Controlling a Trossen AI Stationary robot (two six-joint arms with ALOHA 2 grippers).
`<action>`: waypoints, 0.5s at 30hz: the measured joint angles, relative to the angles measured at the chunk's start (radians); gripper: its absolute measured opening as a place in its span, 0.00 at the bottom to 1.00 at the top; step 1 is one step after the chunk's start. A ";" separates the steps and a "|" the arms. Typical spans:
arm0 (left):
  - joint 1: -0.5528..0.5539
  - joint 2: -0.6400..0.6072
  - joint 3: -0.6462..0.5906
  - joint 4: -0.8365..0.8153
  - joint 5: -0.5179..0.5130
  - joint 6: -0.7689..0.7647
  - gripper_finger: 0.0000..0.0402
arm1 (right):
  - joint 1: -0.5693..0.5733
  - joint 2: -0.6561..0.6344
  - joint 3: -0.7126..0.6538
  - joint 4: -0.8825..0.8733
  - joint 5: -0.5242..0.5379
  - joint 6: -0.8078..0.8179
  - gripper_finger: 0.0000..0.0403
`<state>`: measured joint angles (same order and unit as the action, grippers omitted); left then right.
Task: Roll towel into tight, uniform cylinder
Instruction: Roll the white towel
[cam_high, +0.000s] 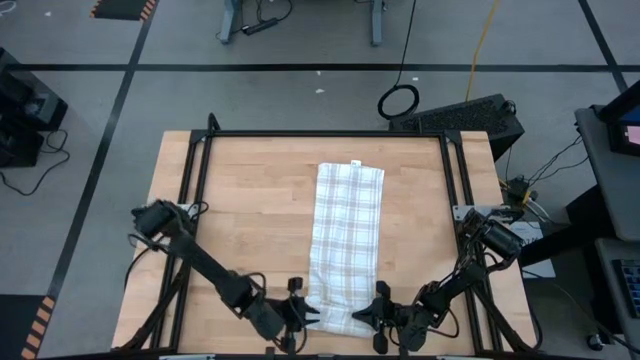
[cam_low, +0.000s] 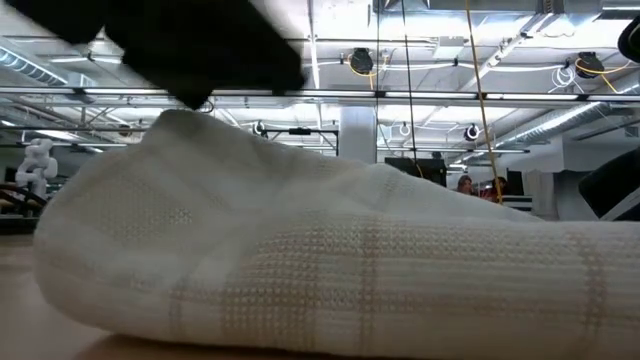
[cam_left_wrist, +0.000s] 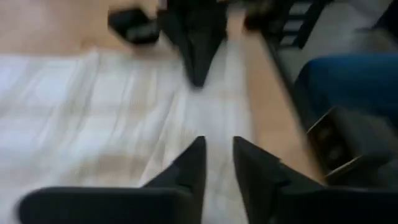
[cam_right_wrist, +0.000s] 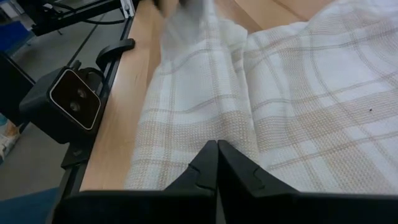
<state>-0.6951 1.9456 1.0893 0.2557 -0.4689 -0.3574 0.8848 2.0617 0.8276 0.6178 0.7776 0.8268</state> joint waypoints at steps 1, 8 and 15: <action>0.001 0.022 0.000 -0.002 -0.017 -0.010 0.17 | 0.000 0.000 0.000 0.000 0.000 0.000 0.00; 0.033 0.101 -0.001 -0.014 -0.073 -0.111 0.02 | 0.000 0.000 0.000 0.000 -0.011 -0.002 0.00; 0.032 0.056 -0.001 -0.039 -0.056 -0.134 0.09 | 0.000 0.000 0.000 -0.002 -0.018 -0.001 0.00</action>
<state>-0.6628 2.0014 1.0882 0.2165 -0.5247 -0.4913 0.8848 2.0617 0.8272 0.6163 0.7596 0.8257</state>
